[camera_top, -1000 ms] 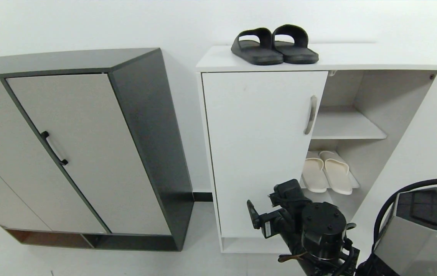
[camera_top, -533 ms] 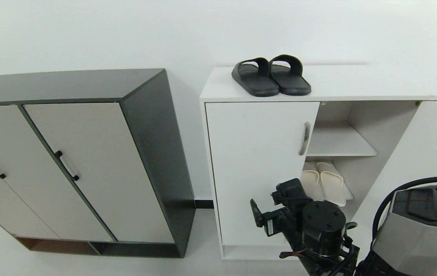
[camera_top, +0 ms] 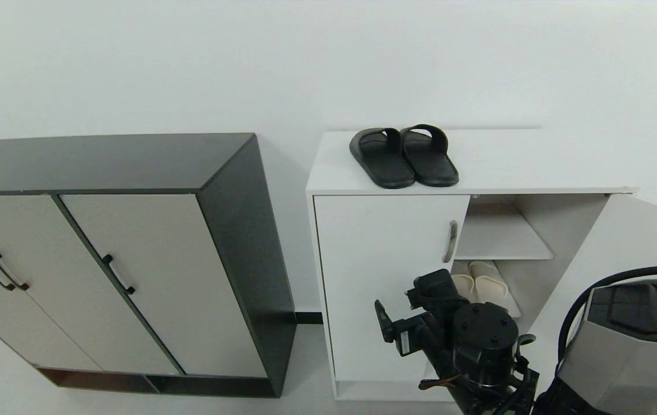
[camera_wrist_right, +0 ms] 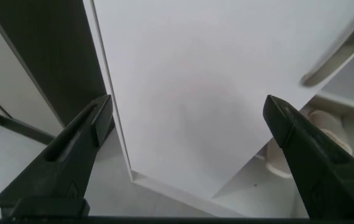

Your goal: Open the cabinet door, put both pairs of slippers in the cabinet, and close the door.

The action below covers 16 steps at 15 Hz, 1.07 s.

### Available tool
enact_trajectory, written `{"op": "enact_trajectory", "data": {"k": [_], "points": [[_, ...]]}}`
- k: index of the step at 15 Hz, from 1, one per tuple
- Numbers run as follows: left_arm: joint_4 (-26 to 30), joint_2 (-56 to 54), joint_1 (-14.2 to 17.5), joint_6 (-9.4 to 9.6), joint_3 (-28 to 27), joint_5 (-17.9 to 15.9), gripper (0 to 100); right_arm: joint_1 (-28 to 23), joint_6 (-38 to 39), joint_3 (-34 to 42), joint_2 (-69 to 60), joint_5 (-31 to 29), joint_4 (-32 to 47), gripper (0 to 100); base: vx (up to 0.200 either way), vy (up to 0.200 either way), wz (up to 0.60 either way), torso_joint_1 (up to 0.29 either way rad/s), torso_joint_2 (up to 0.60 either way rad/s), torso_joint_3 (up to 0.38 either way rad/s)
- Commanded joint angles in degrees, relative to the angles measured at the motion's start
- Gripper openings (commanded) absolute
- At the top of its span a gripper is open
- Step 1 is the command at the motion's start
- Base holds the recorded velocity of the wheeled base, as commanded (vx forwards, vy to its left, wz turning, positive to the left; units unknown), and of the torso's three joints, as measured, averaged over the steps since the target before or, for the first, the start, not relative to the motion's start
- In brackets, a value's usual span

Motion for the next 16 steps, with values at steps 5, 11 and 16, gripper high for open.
{"op": "enact_trajectory", "data": {"k": [5,11,16], "points": [[0.0,0.0,0.0,-0.02,0.0,0.0,0,-0.1,0.0,-0.1,0.2,0.0,0.1,100,0.0,0.0,0.0,0.216,-0.52,-0.31],[0.0,0.0,0.0,-0.02,0.0,0.0,0,-0.8,0.1,-0.3,0.0,0.1,-0.9,100,0.0,0.0,0.0,0.248,-0.57,-0.325],[0.0,0.0,0.0,-0.02,0.0,0.0,0,-3.3,-4.9,0.6,1.9,4.1,-5.1,100,0.0,0.0,0.0,0.14,-0.31,-0.166]]}}
